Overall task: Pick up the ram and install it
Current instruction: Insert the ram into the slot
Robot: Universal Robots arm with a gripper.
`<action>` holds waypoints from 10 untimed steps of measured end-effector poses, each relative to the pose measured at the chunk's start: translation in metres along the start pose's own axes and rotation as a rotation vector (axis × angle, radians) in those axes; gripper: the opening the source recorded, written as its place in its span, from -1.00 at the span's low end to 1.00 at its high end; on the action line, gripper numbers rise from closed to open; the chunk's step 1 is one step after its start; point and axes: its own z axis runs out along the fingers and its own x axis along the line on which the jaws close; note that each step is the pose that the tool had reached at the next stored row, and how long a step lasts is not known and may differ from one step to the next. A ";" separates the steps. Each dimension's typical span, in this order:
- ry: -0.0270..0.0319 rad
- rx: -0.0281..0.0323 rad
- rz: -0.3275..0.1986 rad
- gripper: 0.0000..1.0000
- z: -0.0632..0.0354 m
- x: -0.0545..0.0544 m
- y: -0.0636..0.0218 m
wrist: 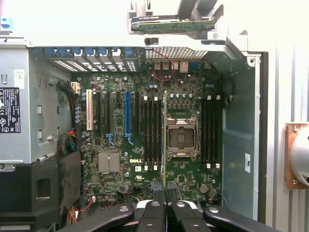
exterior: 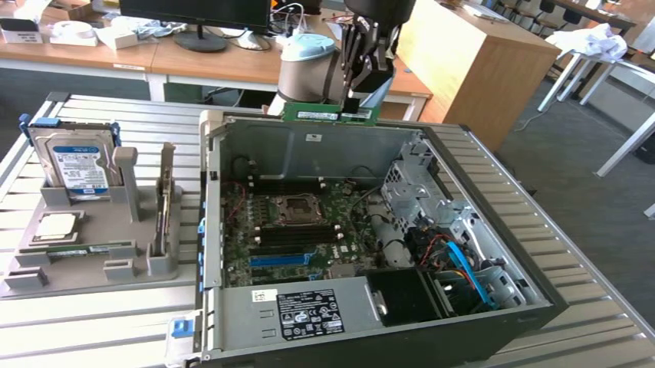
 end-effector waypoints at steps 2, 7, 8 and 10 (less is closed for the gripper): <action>0.0001 0.0000 0.000 -0.76 0.0012 0.000 0.0000; 0.0001 0.0000 0.000 -0.76 0.0068 0.000 0.0001; 0.0000 0.0000 0.000 -0.76 0.0083 0.000 0.0001; -0.0001 0.0001 0.000 -0.76 0.0118 0.000 0.0002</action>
